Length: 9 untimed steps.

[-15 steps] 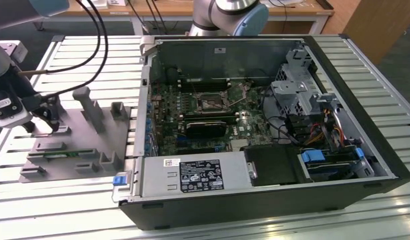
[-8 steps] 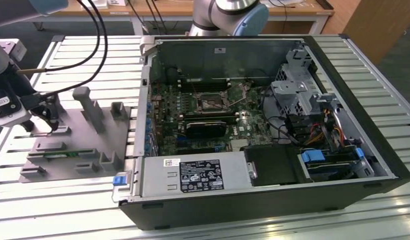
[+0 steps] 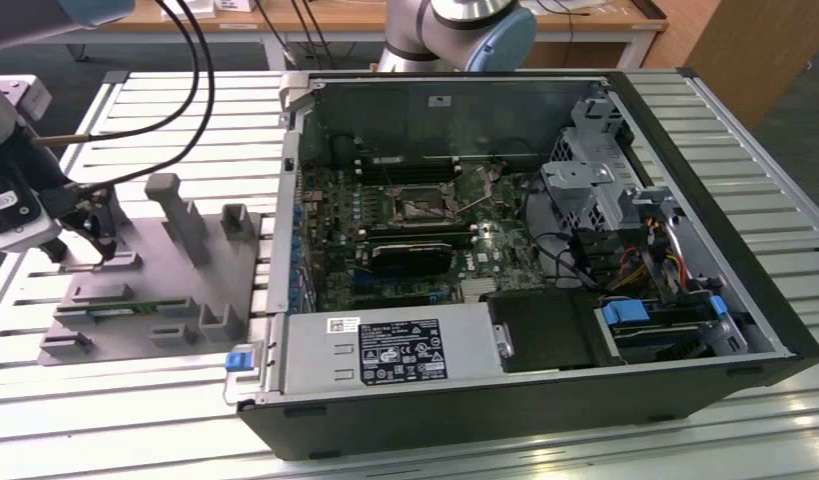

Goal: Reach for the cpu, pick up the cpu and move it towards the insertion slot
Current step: 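Pick up the cpu and move it towards the insertion slot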

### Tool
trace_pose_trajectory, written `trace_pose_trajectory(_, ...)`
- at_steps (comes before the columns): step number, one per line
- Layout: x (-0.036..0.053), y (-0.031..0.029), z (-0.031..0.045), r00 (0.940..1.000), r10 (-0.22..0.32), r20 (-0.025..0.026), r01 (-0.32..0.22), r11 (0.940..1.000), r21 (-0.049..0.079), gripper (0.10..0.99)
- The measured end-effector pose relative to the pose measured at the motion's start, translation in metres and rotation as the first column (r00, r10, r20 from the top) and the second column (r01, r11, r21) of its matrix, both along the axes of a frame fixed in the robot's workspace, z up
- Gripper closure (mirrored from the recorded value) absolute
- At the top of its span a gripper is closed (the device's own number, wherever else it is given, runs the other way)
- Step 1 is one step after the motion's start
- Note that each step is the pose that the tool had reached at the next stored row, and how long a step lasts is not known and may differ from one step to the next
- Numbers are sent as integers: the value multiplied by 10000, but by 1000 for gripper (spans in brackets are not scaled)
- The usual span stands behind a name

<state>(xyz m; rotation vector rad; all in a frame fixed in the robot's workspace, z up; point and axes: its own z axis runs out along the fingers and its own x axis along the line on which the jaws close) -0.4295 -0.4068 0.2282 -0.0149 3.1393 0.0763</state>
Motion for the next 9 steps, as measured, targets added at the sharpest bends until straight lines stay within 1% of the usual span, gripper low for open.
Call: trace_pose_trajectory(9,0,0,29,10000,0,-2,0,10000,-1,545)
